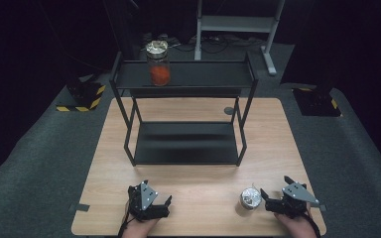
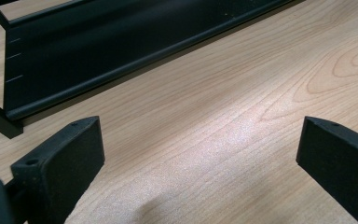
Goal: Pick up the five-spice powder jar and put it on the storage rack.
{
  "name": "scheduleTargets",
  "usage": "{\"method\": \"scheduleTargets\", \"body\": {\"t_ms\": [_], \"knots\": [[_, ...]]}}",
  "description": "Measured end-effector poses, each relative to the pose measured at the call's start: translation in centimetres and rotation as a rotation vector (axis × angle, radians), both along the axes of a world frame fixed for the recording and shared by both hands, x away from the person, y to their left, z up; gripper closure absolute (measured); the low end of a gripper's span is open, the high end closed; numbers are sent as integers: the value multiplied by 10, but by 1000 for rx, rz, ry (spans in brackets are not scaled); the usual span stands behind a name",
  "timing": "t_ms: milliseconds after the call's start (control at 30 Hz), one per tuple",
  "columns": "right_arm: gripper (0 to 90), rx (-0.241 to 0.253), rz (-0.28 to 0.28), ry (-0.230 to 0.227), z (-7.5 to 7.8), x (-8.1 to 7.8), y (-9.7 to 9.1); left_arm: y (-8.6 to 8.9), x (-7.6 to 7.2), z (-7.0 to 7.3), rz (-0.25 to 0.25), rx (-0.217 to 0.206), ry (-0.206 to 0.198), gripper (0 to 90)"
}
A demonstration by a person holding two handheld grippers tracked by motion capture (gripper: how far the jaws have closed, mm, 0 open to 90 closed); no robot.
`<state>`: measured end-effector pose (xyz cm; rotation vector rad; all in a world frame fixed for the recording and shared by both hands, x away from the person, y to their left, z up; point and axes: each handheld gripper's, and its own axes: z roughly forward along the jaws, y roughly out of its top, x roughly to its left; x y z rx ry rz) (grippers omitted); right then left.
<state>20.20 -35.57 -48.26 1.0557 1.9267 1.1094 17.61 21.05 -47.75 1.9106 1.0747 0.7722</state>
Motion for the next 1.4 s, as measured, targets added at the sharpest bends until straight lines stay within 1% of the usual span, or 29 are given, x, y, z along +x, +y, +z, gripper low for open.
{"method": "scheduleTargets", "body": {"t_ms": [33, 100, 133, 200, 233, 300, 400, 467, 567, 667, 700, 767, 800, 833, 1033, 1067, 1300, 1400], "knots": [[0, -1, 9, 2, 0, 0, -1, 0, -1, 0, 3, 0, -3, 11], [0, -3, 8, 0, 0, 0, -1, 0, 1, 1, -4, 7, 3, 11], [0, -6, 18, 1, 0, 0, -2, -2, 2, 2, -5, 19, 7, 11], [0, -8, 18, -2, 0, 0, -2, -4, 1, 2, -8, 30, 4, 11], [0, -3, 15, 0, 1, -1, -2, -5, 2, 2, -15, 39, 6, 11], [0, 20, 9, -11, 2, -3, -4, -6, 2, 3, -16, 49, 10, 11], [0, 33, 10, -26, 6, -7, -6, -6, 2, 2, -20, 51, 5, 11], [0, 44, 9, -36, 8, -10, -7, -6, 1, 2, -21, 51, 2, 11], [0, 48, 9, -48, 10, -13, -8, -6, 1, 2, -20, 49, 2, 11], [0, 56, 11, -74, 15, -21, -8, -4, 1, 2, -19, 37, 5, 11], [0, 56, 11, -74, 15, -21, -8, -4, 1, 2, -19, 37, 5, 11], [0, 70, 9, -90, 19, -26, -9, -3, 1, 2, -19, 29, 4, 11], [0, 70, 9, -90, 19, -26, -9, -3, 1, 2, -19, 29, 4, 11], [0, 81, 13, -103, 21, -29, -9, -2, 1, 2, -19, 28, 4, 11], [0, 93, 15, -126, 27, -35, -8, -2, 2, 2, -20, 24, 4, 11], [0, 105, 21, -134, 29, -38, -9, -1, 2, 2, -21, 23, 5, 11], [0, 128, 46, -157, 34, -46, -6, -1, 2, 1, -21, 20, 5, 11], [0, 147, 65, -158, 36, -49, -5, -1, 2, 1, -22, 21, 5, 11]]}}
